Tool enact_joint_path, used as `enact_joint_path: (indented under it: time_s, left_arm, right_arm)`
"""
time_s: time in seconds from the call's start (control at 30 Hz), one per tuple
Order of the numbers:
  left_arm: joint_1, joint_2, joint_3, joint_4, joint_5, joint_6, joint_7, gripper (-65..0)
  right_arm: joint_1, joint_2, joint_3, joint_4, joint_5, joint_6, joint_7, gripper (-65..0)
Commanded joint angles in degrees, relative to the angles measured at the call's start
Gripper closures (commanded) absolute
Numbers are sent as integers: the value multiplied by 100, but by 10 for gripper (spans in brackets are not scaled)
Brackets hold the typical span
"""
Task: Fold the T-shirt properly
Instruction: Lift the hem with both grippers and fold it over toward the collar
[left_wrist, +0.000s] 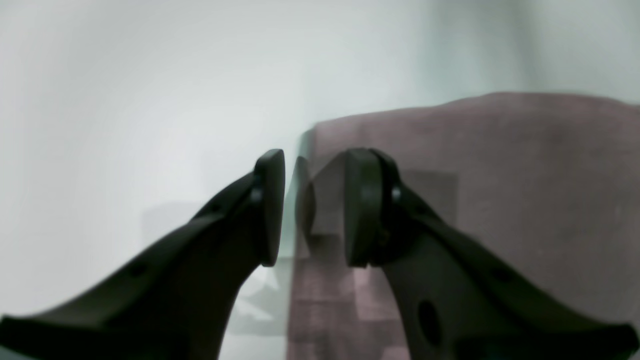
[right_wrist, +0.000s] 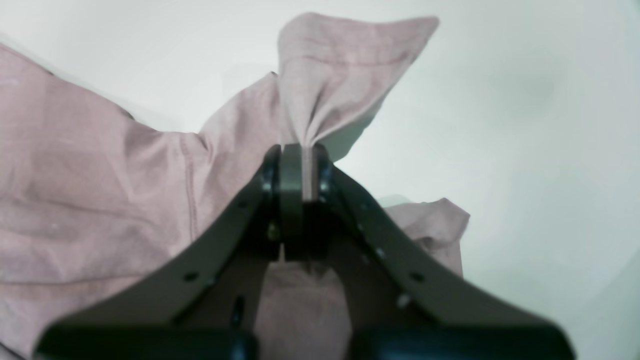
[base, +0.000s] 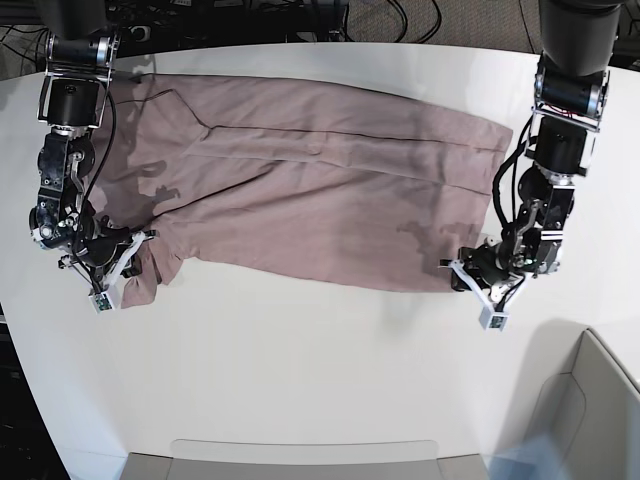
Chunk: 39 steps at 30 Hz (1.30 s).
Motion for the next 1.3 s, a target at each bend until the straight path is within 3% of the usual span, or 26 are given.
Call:
enact_joint_path:
  time_s: [0.0, 0.33, 0.47, 0.5, 0.67, 0.93, 1.27]
  left_arm:
    - [-169, -56, 55, 45, -73, -22, -85, -207]
    - [-169, 76, 152, -245, -46, -40, -146, -190]
    - [-134, 85, 99, -245, -37, -233, -269, -14]
    - [-125, 85, 99, -245, -37, -260, -296, 0]
    - [-116, 49, -24, -201, -55, -392, -305, 0]
    - [763, 49, -1782, 1038, -37, -409, 214, 0]
    - [1299, 49, -2406, 2155, -37, -400, 812, 0]
  right_arm:
    - [161, 87, 31, 90, 68, 15, 108, 0]
    - [161, 87, 31, 90, 68, 15, 108, 0]
    - [161, 79, 31, 90, 94, 15, 108, 0]
    - [161, 70, 31, 90, 94, 15, 108, 0]
    - [161, 70, 31, 142, 103, 15, 108, 0]
    - [126, 96, 48, 459, 103, 15, 108, 0]
    - [-181, 87, 57, 1180, 112, 15, 73, 0]
